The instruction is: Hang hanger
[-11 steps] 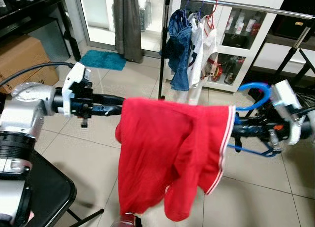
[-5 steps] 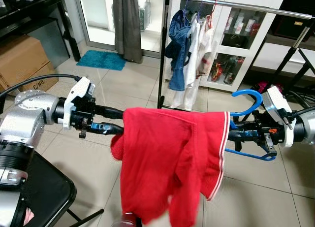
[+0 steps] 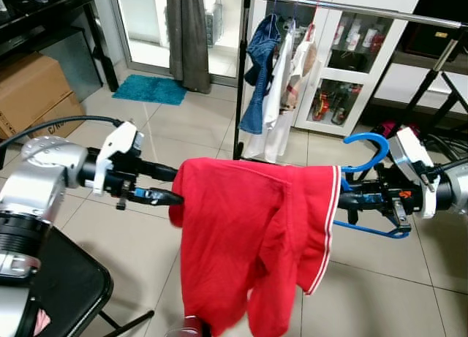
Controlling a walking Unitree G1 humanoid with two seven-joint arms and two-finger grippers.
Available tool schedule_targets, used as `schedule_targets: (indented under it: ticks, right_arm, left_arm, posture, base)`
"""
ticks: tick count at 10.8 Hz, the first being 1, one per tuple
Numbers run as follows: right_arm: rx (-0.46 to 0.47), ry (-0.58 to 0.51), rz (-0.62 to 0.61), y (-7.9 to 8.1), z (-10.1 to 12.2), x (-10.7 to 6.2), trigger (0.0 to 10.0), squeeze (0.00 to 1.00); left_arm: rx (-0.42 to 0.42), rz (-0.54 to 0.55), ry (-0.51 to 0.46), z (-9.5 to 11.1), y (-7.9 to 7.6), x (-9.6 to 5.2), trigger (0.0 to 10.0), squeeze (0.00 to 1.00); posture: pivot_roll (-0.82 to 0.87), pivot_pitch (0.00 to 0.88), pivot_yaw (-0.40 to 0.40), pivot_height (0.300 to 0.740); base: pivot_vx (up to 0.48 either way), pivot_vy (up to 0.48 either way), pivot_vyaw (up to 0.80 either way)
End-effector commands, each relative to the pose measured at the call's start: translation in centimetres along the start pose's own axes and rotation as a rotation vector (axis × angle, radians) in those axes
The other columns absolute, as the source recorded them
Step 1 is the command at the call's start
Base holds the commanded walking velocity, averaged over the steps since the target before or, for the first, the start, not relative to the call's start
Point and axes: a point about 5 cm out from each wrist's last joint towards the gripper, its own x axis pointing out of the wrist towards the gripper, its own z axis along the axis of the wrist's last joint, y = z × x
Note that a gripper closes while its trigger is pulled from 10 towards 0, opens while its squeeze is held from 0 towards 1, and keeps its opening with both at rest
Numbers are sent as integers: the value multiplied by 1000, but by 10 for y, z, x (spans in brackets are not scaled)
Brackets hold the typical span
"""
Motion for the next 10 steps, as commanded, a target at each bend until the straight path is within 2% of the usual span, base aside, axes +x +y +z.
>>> schedule_targets:
  ticks: [1,6,10]
  right_arm:
    - [-55,-24,19,-1,15,0,10000,0]
    - [-53,-28,13,-1,14,-1,10000,0]
    - [-54,-27,4,-4,14,-3,10000,0]
  left_arm:
    - [4,20,0,1,4,2,0,0]
    - [-8,68,-10,-1,9,-1,0,0]
    - [-27,129,-61,0,10,-13,0,0]
  posture:
    - [17,0,12,740]
    - [19,0,14,740]
    - [20,0,8,740]
  base:
    - [0,0,0]
    - [0,0,0]
    - [0,0,0]
